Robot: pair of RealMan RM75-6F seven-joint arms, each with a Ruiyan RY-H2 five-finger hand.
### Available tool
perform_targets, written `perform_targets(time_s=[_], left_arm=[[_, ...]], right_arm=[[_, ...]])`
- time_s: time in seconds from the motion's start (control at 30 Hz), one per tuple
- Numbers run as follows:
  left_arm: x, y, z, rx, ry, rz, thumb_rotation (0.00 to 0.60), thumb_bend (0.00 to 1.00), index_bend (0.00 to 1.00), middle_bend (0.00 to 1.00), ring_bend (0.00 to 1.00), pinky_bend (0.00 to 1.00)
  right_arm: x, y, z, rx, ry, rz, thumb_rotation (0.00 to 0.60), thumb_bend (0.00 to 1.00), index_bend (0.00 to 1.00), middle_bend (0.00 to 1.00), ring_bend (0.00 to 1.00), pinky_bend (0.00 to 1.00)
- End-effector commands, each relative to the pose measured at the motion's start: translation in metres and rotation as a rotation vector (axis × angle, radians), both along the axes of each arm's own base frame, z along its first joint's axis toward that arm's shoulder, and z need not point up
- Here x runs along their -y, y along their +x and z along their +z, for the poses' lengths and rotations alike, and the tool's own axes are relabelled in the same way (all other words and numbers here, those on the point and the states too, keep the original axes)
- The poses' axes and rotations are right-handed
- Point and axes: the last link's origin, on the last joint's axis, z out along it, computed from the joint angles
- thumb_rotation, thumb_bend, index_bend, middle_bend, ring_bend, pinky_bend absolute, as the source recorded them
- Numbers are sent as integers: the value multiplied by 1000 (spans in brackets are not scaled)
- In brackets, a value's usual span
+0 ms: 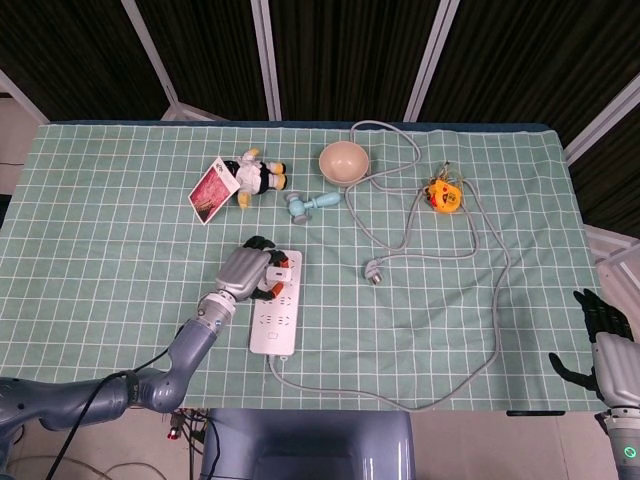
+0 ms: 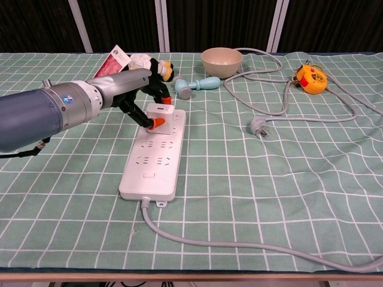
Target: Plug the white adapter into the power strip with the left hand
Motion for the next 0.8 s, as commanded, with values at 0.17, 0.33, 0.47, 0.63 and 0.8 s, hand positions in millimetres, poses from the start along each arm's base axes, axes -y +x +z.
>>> perform_targets(time_s=[0.17,0.33,0.47,0.63,0.8], left_arm=[[0,-4,-2,1,-8,3,600,478,654,646,171,117],[2,-6,-3,-1,-9,-1,600,475,652,646,171,117],[3,-7,-3,4,-7,-2,600,475,653,646,172,117],[5,-11,-3,13,-5,8,600,470,650,642,171,117],[5,-16,-1,6,-2,12,600,209,434,392,96,43]], right_arm=[[0,0,0,-1,-2,-1,600,348,0,0,0,0],[0,0,0,0,-4,0,600,348,0,0,0,0],[0,0,0,1,-6,1,600,348,0,0,0,0],[0,1,0,1,-7,5,600,348,0,0,0,0],[0,1,0,1,-8,6,600,348,0,0,0,0]])
